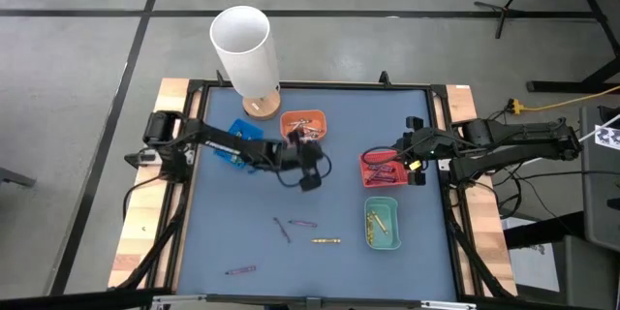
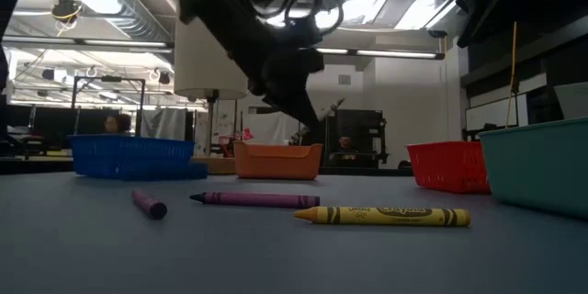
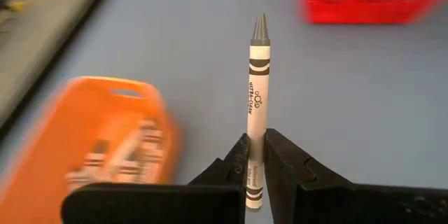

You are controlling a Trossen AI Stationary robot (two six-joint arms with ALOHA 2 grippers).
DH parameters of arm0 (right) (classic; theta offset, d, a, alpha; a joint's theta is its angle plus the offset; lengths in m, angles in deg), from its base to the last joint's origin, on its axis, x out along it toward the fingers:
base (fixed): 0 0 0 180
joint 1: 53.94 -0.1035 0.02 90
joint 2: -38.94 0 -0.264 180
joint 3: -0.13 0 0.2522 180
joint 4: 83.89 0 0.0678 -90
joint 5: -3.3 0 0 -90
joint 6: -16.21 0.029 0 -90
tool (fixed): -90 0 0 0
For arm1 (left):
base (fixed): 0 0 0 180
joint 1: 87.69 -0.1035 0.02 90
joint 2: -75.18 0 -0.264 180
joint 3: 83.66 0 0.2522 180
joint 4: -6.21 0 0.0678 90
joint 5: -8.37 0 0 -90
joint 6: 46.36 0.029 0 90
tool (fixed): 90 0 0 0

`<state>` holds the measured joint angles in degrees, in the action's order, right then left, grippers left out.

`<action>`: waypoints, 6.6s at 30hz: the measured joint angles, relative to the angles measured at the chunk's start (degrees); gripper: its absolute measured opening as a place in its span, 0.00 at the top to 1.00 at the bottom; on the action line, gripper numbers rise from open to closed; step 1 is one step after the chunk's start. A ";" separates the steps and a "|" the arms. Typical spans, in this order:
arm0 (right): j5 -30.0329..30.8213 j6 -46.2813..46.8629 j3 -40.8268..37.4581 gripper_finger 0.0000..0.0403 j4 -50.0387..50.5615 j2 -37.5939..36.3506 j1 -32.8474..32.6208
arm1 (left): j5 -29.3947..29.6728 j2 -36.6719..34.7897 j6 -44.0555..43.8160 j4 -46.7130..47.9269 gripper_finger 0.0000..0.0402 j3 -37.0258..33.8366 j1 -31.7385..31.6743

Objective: Sort crayons
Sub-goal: Put the gray crayon into the orange bin, then put the yellow crayon into the light blue bin

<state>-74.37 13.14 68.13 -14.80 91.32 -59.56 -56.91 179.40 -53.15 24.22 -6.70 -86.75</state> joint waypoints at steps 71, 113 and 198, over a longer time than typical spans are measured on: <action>2.57 22.09 -8.28 0.62 -69.39 30.03 -26.94 | 2.58 -22.67 -0.74 17.00 0.79 0.07 10.34; -1.15 21.65 9.90 0.62 -36.49 47.03 -28.89 | 2.66 -22.51 -0.16 17.21 0.79 0.02 19.86; 1.67 11.90 18.29 0.92 -34.09 59.82 -27.32 | 2.65 -22.47 -0.59 19.17 0.79 -0.01 19.86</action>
<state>-72.71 25.04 86.42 -48.89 151.14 -86.88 -54.26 156.93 -53.74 43.39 -6.71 -66.89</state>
